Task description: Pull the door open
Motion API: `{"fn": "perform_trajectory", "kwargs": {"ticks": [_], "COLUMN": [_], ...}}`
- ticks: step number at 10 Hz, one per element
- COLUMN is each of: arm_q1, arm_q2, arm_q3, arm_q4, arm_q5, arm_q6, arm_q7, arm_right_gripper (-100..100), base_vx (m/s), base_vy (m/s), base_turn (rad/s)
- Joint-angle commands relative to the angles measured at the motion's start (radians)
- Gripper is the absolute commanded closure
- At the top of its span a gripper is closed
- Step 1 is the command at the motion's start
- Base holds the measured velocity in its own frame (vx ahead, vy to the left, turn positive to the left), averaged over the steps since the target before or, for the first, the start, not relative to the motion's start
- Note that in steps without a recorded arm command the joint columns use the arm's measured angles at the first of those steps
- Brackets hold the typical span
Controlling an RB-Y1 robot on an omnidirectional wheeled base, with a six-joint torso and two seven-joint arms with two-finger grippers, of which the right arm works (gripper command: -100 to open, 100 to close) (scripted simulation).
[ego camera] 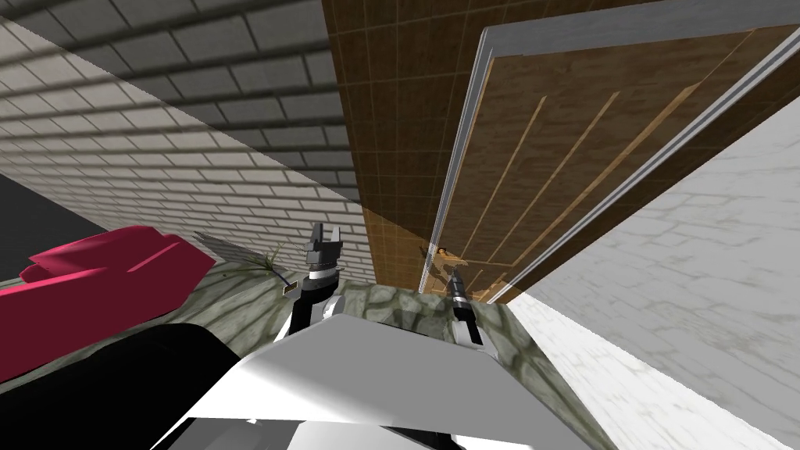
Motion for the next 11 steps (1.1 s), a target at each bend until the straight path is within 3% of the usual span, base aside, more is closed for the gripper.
{"fn": "perform_trajectory", "kwargs": {"ticks": [1, 2, 4, 9, 11], "arm_q1": [-0.021, -0.021, -0.061, -0.097, -0.126], "arm_q2": [-0.005, -0.005, -0.014, -0.021, -0.028], "arm_q3": [-0.003, -0.003, -0.008, -0.012, -0.016], "arm_q4": [0.050, 0.067, 0.150, 0.259, 0.323], "arm_q5": [-0.003, -0.003, -0.009, -0.014, -0.019], "arm_q6": [-0.009, -0.009, -0.032, -0.053, -0.069], "arm_q7": [-0.008, -0.008, -0.022, -0.034, -0.043], "arm_right_gripper": [-100, -100, -100, -100, -100], "base_vx": [0.015, 0.019, 0.027, 0.017, 0.019], "base_vy": [-0.061, -0.054, -0.067, -0.055, -0.057], "base_turn": [0.081, 0.051, 0.112, 0.053, 0.085]}}
